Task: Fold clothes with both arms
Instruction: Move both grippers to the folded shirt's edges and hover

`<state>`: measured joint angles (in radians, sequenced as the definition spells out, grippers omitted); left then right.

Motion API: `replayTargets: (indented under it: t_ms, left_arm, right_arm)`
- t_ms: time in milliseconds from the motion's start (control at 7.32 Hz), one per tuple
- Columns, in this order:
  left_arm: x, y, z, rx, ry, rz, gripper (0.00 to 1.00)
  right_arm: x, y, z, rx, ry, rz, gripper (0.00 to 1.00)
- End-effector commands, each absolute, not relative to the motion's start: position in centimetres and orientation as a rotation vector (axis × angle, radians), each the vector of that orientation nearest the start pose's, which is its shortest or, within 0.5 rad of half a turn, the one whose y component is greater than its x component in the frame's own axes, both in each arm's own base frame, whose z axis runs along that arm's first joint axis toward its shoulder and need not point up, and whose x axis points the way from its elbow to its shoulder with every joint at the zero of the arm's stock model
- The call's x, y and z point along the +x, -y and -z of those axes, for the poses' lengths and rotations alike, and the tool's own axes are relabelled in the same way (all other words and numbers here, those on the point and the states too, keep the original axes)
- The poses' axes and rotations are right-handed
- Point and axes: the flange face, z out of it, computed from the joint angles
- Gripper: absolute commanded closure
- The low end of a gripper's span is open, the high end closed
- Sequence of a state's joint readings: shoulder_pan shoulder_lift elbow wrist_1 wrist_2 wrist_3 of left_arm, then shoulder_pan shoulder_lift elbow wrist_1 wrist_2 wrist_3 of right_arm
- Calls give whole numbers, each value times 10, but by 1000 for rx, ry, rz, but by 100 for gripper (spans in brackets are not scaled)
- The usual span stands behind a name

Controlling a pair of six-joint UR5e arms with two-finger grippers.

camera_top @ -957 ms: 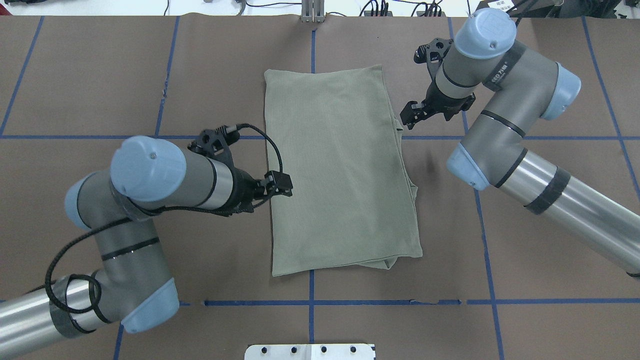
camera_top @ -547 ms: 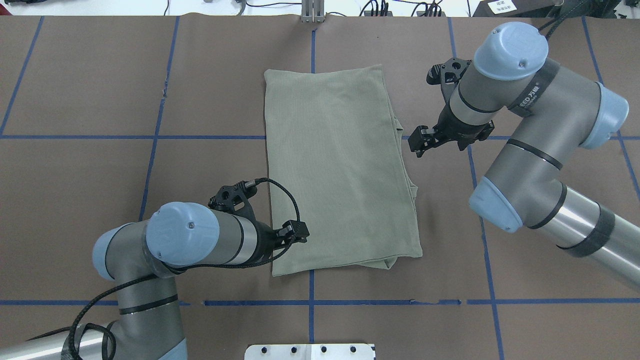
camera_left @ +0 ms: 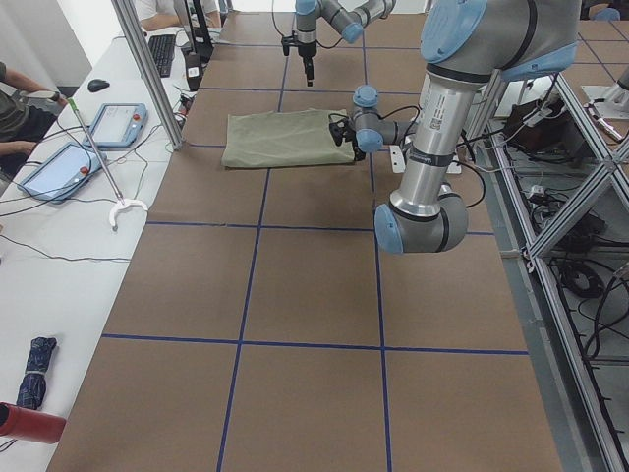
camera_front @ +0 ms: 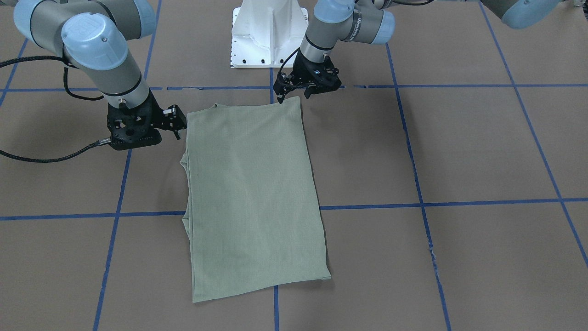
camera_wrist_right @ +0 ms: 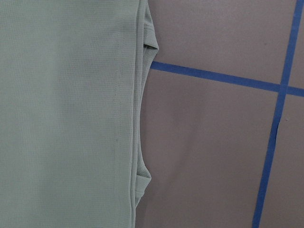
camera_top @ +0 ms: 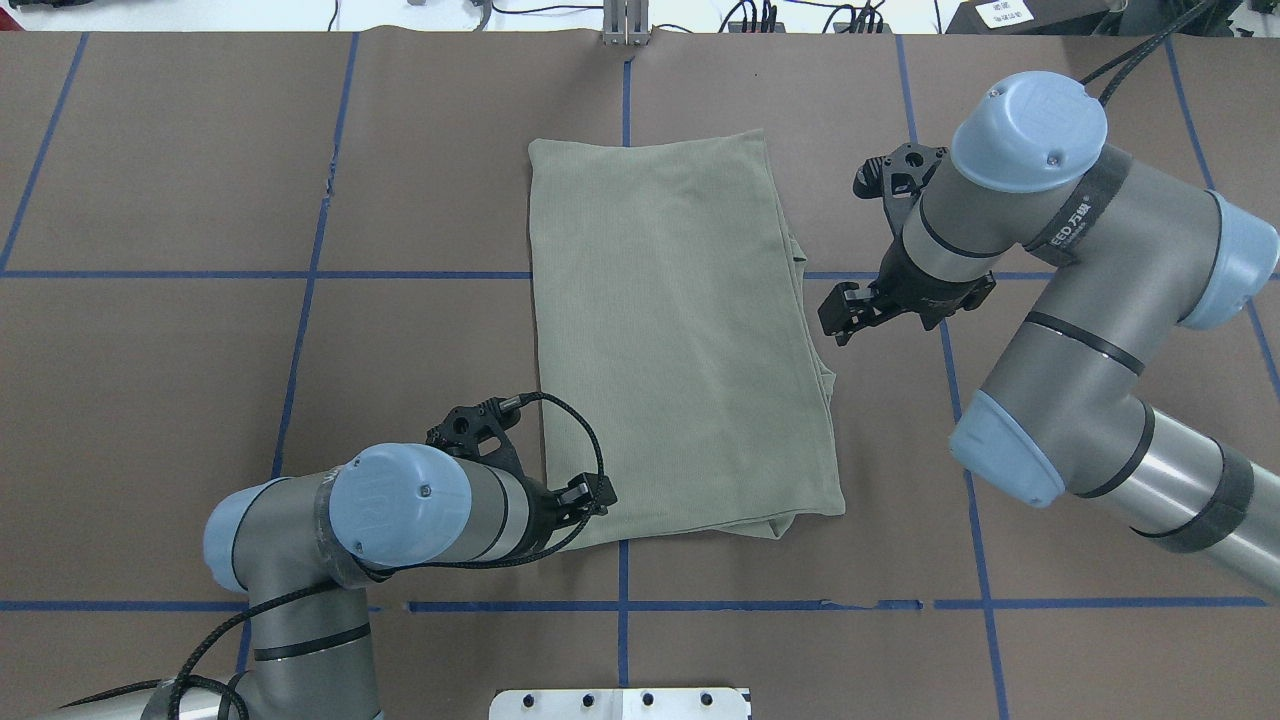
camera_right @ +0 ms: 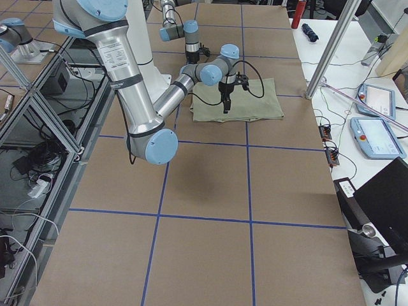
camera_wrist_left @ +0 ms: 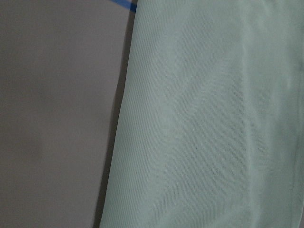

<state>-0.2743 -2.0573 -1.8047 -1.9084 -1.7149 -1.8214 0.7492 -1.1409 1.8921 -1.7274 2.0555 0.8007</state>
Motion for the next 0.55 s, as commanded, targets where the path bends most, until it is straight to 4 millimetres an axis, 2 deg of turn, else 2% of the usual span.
replayTargets:
  t_ms: [0, 273, 410]
  left_arm:
    - [581, 287, -249, -117, -1040, 401, 4]
    - [583, 287, -245, -117, -1046, 401, 11]
    - [583, 287, -245, -118, -1046, 403, 17]
  right_arm:
    - [-381, 469, -301, 58, 742, 167, 0]
    - [-381, 469, -300, 59, 743, 167, 0]
    - [-381, 469, -300, 59, 743, 167, 0]
